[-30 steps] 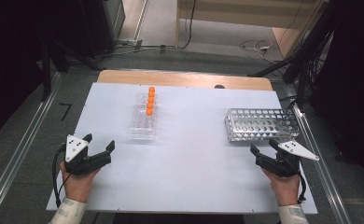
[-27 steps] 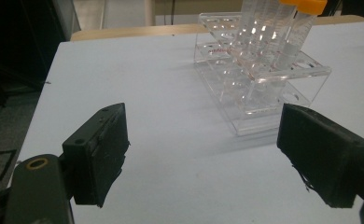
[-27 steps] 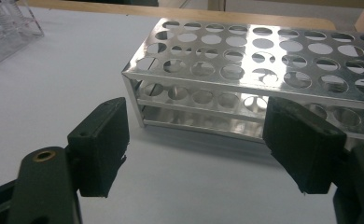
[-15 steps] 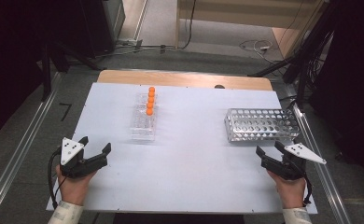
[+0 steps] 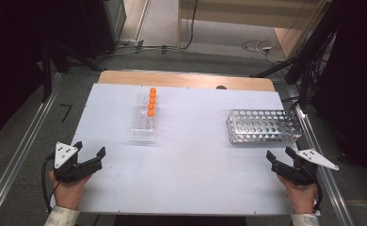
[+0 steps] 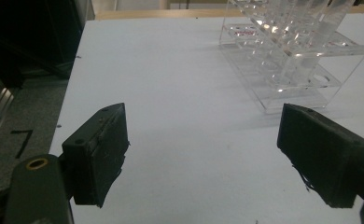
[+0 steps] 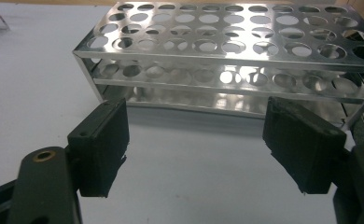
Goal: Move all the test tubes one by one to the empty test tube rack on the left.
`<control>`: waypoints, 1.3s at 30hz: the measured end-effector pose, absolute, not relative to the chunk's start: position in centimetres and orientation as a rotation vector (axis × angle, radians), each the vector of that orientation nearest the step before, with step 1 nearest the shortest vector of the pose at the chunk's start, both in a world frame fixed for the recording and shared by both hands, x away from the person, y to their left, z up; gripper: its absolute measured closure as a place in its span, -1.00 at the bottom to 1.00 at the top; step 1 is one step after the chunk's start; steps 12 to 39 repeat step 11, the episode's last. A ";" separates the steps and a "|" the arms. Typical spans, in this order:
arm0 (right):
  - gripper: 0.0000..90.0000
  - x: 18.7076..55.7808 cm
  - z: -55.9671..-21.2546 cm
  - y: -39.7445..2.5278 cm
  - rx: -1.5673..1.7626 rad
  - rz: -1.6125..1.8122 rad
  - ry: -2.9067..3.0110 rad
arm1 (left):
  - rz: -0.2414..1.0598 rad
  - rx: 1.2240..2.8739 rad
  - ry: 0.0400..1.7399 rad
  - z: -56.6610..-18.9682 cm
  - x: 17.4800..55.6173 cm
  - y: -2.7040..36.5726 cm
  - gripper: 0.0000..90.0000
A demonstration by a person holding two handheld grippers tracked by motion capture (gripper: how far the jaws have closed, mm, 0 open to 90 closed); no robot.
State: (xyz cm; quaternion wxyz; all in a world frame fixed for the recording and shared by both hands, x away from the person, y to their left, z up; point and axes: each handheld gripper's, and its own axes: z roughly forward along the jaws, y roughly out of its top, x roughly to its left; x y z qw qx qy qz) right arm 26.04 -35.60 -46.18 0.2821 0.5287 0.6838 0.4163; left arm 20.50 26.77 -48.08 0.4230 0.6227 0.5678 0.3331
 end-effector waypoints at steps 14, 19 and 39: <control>-0.64 26.0 -47.6 -38.1 1.551 1.054 1.821 | 0.793 1.590 1.471 -49.1 20.1 27.3 -0.65; -0.64 26.0 -47.6 -38.1 1.551 1.054 1.821 | 0.793 1.590 1.471 -49.1 20.1 27.3 -0.65; -0.64 26.0 -47.6 -38.1 1.551 1.054 1.821 | 0.793 1.590 1.471 -49.1 20.1 27.3 -0.65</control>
